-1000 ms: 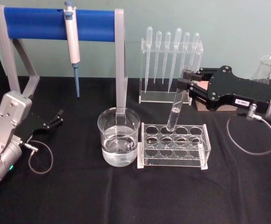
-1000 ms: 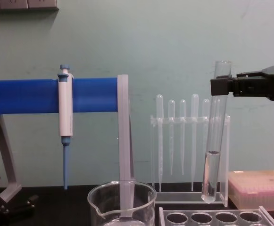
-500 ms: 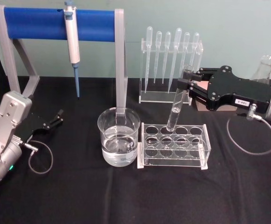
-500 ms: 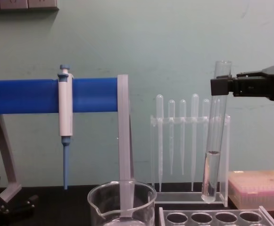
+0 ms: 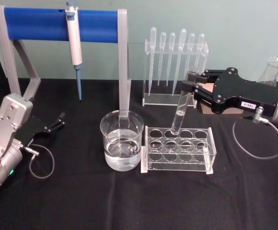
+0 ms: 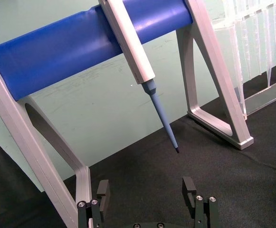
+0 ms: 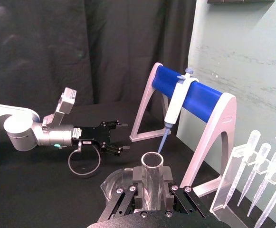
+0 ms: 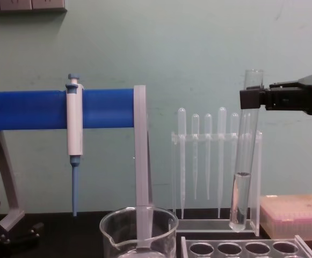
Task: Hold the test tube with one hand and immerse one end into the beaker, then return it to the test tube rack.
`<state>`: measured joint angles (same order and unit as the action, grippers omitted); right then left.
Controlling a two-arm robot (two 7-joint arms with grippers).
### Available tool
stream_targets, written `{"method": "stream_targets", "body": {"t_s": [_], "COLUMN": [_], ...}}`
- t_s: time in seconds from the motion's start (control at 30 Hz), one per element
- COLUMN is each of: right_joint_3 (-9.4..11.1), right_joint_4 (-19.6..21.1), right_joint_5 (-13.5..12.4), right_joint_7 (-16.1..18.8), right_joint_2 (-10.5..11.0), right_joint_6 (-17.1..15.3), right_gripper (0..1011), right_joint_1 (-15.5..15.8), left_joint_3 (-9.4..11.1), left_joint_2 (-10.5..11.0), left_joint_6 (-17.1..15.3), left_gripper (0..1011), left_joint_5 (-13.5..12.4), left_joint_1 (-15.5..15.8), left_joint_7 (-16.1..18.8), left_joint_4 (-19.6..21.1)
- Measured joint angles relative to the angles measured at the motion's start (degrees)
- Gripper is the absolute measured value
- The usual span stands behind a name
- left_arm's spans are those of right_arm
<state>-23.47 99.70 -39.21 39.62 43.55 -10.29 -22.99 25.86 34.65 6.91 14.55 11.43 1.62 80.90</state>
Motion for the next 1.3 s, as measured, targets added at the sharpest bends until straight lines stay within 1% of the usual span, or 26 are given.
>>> {"method": "stream_targets", "body": {"t_s": [0.87,1.1,1.3], "right_joint_3": [0.0,-1.1,-2.3], "right_joint_4": [0.0,0.1,1.2], "right_joint_5": [0.0,-0.3,-0.9], "right_joint_7": [0.0,0.1,-0.6], "right_joint_2": [0.0,0.2,-0.5], "right_joint_6": [0.0,0.8,0.2], "right_gripper": [242,241,242], "right_joint_1": [0.0,-1.4,-3.4], "left_joint_3": [0.0,0.0,0.0], "left_joint_2": [0.0,0.0,0.0], "left_joint_6": [0.0,0.0,0.0], "left_gripper": [1000,1000,1000], "left_joint_5": [0.0,0.0,0.0], "left_joint_1": [0.0,0.0,0.0], "left_joint_7": [0.0,0.0,0.0], "left_joint_4": [0.0,0.0,0.0]}}
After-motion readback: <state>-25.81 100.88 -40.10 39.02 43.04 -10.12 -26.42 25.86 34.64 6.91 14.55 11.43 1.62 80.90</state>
